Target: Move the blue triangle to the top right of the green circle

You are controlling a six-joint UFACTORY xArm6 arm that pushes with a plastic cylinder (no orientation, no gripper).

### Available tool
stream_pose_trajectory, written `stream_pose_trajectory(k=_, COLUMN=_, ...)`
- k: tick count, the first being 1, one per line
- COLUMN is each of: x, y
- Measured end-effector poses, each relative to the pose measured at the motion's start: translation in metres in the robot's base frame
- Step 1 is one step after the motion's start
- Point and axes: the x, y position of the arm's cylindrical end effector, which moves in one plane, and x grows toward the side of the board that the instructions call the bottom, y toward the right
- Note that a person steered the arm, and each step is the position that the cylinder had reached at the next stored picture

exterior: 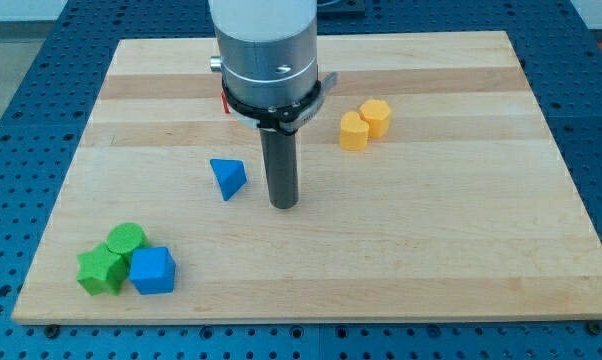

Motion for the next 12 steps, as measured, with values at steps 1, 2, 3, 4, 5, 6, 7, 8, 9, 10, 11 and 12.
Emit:
stream_pose_trajectory(k=1, x=-0.026, y=0.0)
stream_pose_trajectory(k=2, x=-0.029, y=-0.016)
stream_pose_trajectory(k=3, x=-0.046, y=-0.026)
stream_pose_trajectory(k=4, x=-0.047, y=-0.026)
stream_pose_trajectory(k=5, x=-0.044, y=-0.035)
stream_pose_trajectory(k=6, x=0.007, y=-0.063)
stream_pose_trajectory(k=7, x=0.015, y=-0.063)
stream_pose_trajectory(k=8, x=0.015, y=-0.063)
stream_pose_trajectory(k=9, x=0.027, y=-0.068)
stream_pose_trajectory(k=10, x=0.054, y=-0.081)
stream_pose_trajectory(k=11, x=0.068, y=-0.085)
stream_pose_trajectory(k=12, x=0.068, y=-0.085)
